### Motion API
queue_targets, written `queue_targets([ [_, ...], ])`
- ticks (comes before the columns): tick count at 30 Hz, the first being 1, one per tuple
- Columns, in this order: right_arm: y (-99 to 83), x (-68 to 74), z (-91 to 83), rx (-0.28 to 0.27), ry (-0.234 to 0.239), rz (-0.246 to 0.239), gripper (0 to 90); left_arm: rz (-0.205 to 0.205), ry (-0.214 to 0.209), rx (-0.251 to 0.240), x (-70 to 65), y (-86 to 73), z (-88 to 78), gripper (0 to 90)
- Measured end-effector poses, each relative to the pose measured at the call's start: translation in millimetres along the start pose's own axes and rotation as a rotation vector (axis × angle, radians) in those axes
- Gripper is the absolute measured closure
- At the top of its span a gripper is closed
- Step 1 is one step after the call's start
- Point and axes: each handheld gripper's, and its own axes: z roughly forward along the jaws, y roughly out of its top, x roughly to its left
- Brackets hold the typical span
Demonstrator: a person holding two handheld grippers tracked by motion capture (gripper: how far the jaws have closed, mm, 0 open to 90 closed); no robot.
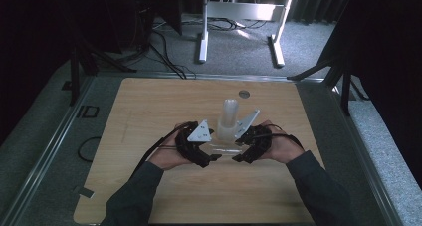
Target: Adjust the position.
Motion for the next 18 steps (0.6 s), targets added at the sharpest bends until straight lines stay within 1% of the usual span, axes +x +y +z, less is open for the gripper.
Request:
queue_targets([
  [3,-2.4,-1.4,-2.0,-0.020,-0.005,0.008,41.2,-0.016,0.006,-0.026,3.0,-1.7,-5.3,18.5],
  [4,-3.4,-1.7,-2.6,-0.031,-0.007,0.012,41.2,-0.027,0.005,-0.038,3.7,-2.2,-7.0,18.4],
  [5,-4.2,-2.3,-3.4,-0.041,-0.009,0.014,41.2,-0.027,0.005,-0.038,3.7,-2.2,-7.0,18.5],
  [6,-4.9,-3.0,-4.5,-0.050,-0.010,0.016,41.2,-0.036,0.006,-0.055,5.5,-2.7,-10.5,18.5],
  [10,-6.8,-3.8,-9.0,-0.088,-0.013,0.029,41.2,-0.060,0.007,-0.092,8.7,-4.2,-16.3,18.5],
  [11,-7.0,-3.7,-10.0,-0.094,-0.018,0.032,41.2,-0.062,0.014,-0.095,8.7,-4.7,-17.4,18.5],
  [14,-7.8,-5.0,-12.9,-0.114,-0.025,0.038,41.2,-0.074,0.008,-0.106,10.4,-6.2,-19.6,18.6],
  [17,-8.8,-6.9,-14.6,-0.139,-0.028,0.043,41.2,-0.104,-0.010,-0.141,12.8,-9.3,-21.1,19.2],
  [18,-9.2,-7.5,-15.0,-0.146,-0.027,0.049,41.3,-0.104,-0.010,-0.141,12.8,-9.3,-21.1,19.2],
])
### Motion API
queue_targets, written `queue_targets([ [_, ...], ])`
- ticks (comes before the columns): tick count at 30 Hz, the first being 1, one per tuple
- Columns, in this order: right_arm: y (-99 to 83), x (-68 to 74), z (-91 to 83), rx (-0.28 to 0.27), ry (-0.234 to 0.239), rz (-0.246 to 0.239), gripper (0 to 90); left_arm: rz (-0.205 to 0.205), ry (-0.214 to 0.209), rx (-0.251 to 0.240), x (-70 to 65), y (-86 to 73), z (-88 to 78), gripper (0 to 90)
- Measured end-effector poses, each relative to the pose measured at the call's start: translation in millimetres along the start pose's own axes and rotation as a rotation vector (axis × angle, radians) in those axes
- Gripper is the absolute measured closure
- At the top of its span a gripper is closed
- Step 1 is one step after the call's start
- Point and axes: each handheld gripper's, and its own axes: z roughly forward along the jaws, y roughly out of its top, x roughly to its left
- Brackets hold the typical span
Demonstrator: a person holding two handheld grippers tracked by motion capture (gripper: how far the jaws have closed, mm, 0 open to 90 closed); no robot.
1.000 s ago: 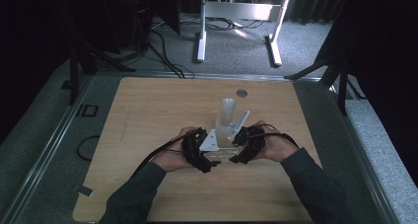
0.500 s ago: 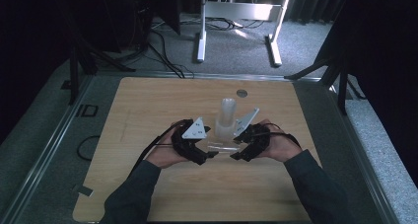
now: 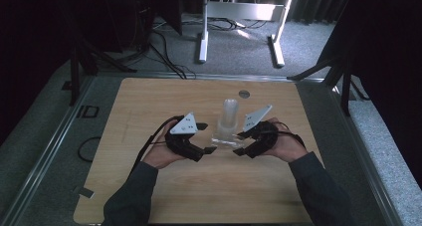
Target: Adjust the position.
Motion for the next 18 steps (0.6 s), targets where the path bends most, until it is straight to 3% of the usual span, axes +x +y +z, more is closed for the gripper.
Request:
queue_targets([
  [2,0.0,0.0,0.0,0.000,0.000,0.000,41.3,-0.015,-0.007,-0.012,1.3,-1.3,-0.4,19.2],
  [3,-0.2,-0.6,-1.1,-0.014,-0.002,0.002,41.2,-0.044,-0.002,-0.035,5.0,-5.1,-3.0,19.2],
  [18,-6.7,-3.5,-8.9,-0.078,-0.014,0.025,41.3,-0.077,0.001,-0.058,10.1,-10.9,-8.3,19.5],
])
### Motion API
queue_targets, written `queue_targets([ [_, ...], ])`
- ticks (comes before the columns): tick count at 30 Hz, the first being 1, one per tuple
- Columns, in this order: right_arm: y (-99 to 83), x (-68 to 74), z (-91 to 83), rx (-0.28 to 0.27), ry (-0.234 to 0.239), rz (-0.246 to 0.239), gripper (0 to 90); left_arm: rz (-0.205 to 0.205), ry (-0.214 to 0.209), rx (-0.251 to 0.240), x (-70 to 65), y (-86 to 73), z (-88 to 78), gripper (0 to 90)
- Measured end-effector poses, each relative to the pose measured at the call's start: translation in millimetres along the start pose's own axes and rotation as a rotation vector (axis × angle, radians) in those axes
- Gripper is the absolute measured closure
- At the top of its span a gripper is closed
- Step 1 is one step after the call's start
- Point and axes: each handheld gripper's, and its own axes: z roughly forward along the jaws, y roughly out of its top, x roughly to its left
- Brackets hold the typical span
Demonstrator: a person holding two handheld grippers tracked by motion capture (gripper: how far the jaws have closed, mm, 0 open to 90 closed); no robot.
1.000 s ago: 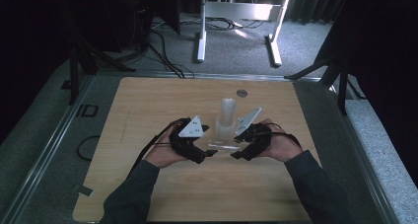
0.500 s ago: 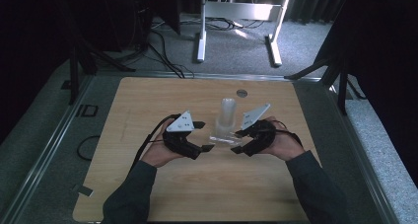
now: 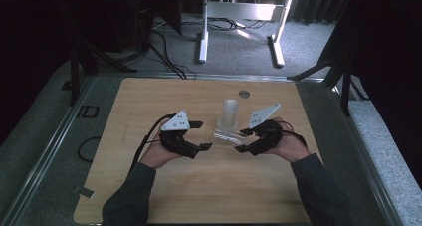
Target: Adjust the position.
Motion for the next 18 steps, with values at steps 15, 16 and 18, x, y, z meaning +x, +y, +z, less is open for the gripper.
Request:
queue_targets([
  [15,-2.8,-2.5,-8.4,-0.092,-0.007,0.039,41.3,-0.009,0.000,-0.003,2.0,-2.2,0.3,20.7],
  [16,-2.7,-2.7,-8.4,-0.103,-0.010,0.039,41.2,-0.011,0.000,-0.004,2.1,-2.3,0.1,20.7],
  [18,-2.5,-3.1,-8.6,-0.117,-0.016,0.041,41.2,-0.018,-0.002,-0.008,2.5,-2.6,-0.5,20.9],
])
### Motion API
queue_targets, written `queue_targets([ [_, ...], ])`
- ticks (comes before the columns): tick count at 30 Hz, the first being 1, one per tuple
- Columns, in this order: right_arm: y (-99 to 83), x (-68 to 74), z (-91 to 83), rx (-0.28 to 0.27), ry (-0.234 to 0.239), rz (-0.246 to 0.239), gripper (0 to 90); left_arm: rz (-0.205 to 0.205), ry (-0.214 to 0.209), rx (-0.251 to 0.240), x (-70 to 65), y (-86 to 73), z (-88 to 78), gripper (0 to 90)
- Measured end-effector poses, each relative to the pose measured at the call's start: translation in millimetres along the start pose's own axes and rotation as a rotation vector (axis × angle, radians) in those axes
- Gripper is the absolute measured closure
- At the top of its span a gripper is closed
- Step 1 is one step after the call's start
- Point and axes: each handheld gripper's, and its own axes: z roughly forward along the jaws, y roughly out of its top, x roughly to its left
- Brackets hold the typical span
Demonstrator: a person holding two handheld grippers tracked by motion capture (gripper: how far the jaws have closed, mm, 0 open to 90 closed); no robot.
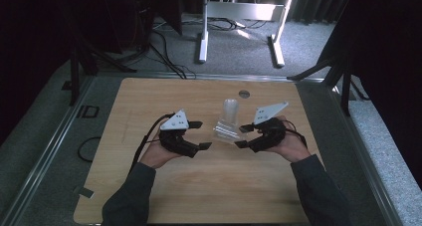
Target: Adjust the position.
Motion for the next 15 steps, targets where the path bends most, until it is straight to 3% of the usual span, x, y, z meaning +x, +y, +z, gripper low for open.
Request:
queue_targets([
  [15,0.6,-1.0,-1.0,-0.097,0.006,0.026,41.2,-0.039,-0.025,-0.031,5.3,-1.6,-1.7,21.7],
])
